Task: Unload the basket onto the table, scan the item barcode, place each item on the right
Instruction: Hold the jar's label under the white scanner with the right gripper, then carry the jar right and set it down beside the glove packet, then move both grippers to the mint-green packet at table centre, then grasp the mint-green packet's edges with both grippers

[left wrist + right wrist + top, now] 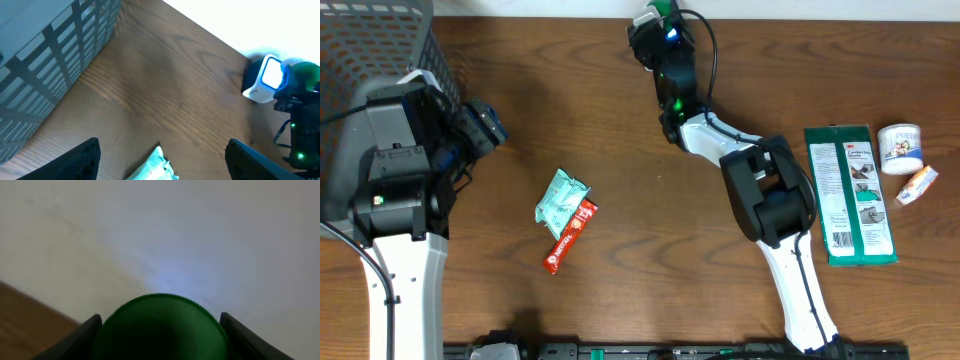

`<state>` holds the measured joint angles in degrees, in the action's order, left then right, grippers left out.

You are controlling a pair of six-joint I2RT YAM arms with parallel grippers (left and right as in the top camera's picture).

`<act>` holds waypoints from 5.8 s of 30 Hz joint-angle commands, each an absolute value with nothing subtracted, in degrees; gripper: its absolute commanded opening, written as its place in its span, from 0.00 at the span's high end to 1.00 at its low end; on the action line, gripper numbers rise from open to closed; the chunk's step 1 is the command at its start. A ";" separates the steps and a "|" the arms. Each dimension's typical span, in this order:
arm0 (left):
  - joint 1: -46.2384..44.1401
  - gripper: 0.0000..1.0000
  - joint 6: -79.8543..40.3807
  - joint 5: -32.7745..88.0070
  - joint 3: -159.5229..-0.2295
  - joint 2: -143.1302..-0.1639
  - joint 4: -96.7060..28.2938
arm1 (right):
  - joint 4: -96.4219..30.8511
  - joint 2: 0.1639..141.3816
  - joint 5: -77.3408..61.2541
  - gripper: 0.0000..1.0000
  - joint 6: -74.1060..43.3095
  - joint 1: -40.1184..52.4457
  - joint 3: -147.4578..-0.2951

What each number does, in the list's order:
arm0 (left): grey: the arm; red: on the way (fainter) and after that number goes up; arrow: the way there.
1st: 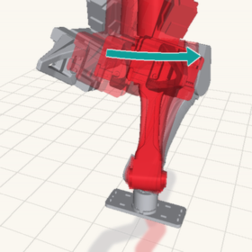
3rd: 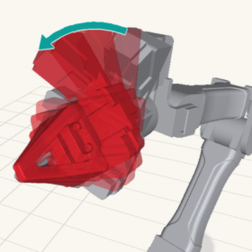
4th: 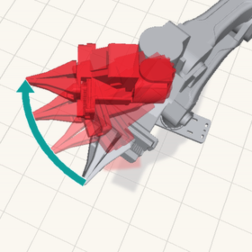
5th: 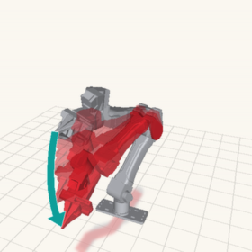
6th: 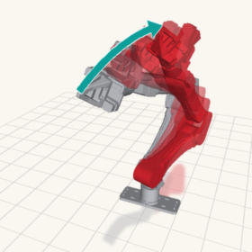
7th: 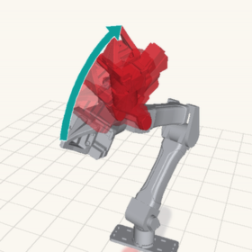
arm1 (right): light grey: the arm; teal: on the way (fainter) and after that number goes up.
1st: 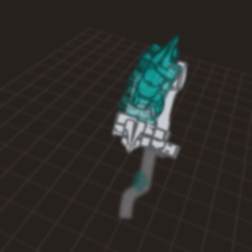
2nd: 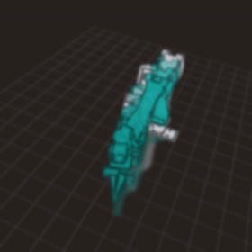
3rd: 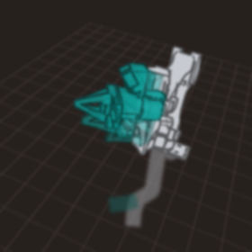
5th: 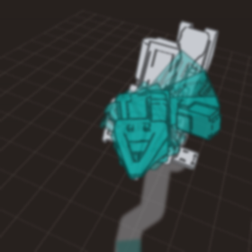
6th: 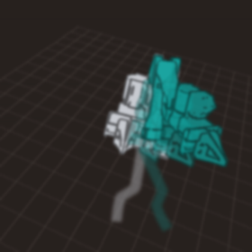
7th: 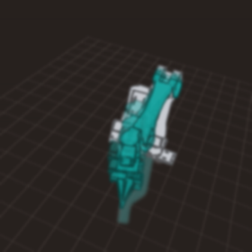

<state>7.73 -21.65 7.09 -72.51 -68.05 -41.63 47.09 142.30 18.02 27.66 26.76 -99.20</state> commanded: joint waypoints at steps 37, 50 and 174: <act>7.97 0.19 -21.74 6.37 -72.62 -68.10 -41.58 | -34.92 98.15 5.48 0.10 -3.62 -4.40 -63.66; 7.97 0.19 -21.74 6.37 -72.62 -68.12 -41.58 | -41.25 90.52 -13.80 0.01 -3.81 -4.40 -77.87; -7.86 0.92 -27.31 16.91 -59.46 -105.73 -34.11 | 12.67 106.69 -31.22 0.99 -42.09 43.79 -51.64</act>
<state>-7.62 -27.20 17.72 -60.86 -103.83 -34.46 11.35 109.89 -30.30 -41.69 45.12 -50.39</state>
